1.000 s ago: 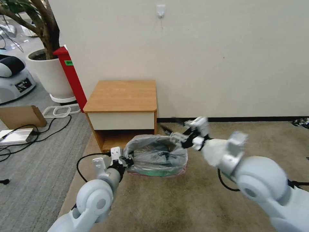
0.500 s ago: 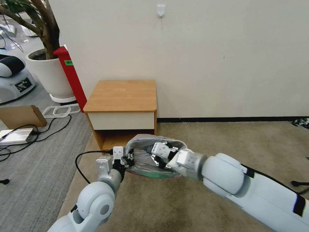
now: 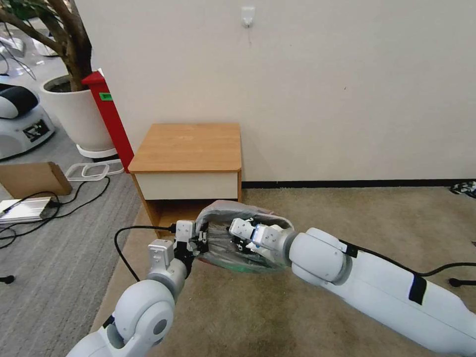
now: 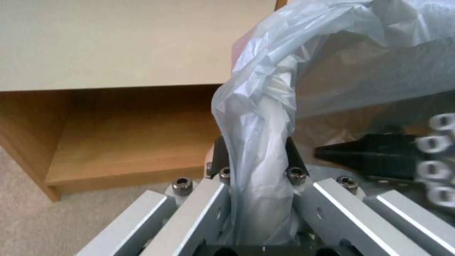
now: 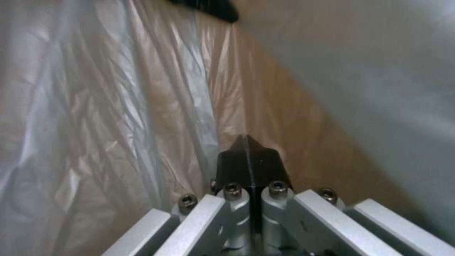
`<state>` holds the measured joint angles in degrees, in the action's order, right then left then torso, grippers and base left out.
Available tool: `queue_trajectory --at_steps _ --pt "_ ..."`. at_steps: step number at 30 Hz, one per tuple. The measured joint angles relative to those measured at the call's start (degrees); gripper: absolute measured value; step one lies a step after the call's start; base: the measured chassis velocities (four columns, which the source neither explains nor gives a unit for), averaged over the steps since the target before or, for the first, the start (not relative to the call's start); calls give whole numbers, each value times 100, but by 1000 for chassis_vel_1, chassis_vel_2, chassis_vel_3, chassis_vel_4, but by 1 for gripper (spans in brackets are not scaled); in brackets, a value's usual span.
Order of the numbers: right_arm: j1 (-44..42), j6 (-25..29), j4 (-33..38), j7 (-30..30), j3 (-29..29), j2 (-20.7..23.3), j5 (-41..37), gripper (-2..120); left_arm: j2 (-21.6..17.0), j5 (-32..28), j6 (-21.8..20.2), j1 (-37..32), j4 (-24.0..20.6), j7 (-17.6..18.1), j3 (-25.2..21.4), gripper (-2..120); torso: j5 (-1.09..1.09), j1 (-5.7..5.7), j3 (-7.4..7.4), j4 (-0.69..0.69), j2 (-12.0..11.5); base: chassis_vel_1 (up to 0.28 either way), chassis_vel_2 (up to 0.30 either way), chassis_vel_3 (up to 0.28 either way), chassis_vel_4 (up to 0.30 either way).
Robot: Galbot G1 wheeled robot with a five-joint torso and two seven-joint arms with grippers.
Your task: Pick up the garbage bag from the table and place it over the trash can.
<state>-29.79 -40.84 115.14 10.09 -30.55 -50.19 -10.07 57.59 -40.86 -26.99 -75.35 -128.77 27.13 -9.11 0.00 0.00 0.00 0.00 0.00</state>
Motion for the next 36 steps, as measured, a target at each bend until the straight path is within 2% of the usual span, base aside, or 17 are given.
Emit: queue_trajectory --at_steps 15,28,36 --pt "190 16 -495 43 -296 -93 394 0 -38 96 -21 33 -122 -110 -44 3 0 0 0 0 0 0 0 0 0" --pt "452 19 -651 40 -551 -124 524 0 9 704 -21 23 -123 -313 42 3 0 0 0 0 0 0 0 0 0" --pt "542 19 -801 34 -651 -221 540 0 24 850 -19 63 -139 -331 136 3 0 0 0 0 0 0 0 0 0"
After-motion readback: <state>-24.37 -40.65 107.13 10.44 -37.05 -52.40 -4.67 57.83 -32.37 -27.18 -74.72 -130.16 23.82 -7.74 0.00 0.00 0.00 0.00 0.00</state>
